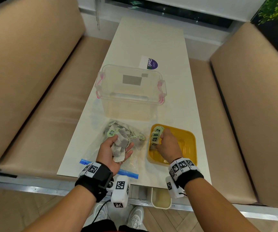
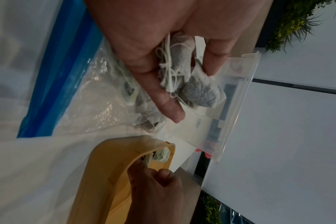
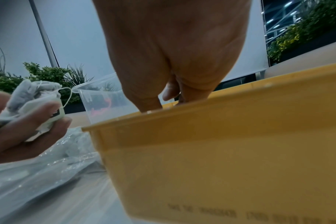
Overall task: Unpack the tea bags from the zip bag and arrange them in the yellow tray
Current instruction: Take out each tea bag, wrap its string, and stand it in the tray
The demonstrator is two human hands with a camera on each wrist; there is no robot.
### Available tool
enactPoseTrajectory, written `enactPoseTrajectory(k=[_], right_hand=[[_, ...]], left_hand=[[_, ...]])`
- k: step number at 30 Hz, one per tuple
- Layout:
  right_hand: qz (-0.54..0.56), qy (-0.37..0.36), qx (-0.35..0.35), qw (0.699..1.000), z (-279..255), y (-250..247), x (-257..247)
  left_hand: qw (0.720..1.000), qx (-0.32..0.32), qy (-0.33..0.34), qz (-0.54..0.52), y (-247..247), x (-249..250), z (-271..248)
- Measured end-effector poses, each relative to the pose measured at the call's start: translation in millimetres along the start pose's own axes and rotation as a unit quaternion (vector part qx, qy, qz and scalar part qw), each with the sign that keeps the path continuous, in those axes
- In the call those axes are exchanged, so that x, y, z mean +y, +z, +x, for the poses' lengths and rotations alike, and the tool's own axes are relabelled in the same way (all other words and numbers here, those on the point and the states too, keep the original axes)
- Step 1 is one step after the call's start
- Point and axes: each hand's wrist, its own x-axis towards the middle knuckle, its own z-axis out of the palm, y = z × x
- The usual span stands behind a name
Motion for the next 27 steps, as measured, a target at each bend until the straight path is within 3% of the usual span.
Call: enactPoseTrajectory(k=[8, 13, 15, 17, 19, 21, 27], right_hand=[[-0.026, -0.038, -0.003, 0.999, -11, -9, 0], [-0.019, -0.003, 0.013, 1.0, -14, -19, 1], [-0.003, -0.049, 0.071, 0.996, -16, -27, -7], [0.026, -0.14, 0.101, 0.985, -23, -33, -26], [0.041, -0.225, 0.072, 0.971, -33, -34, -52], [0.031, -0.267, 0.022, 0.963, -41, -27, -74], [0.019, -0.234, -0.031, 0.972, -36, -9, -103]], left_hand=[[1.0, -0.005, -0.01, -0.004, -2, -1, 2], [1.0, -0.009, -0.009, -0.005, 1, -1, 0], [1.0, -0.01, -0.009, -0.005, 1, -1, 1], [1.0, -0.014, -0.012, -0.003, 2, -1, 0], [1.0, -0.018, -0.017, 0.0, 4, -3, -1], [1.0, -0.02, -0.019, 0.0, 6, -5, -2], [0.999, -0.046, -0.015, 0.013, 11, -5, -6]])
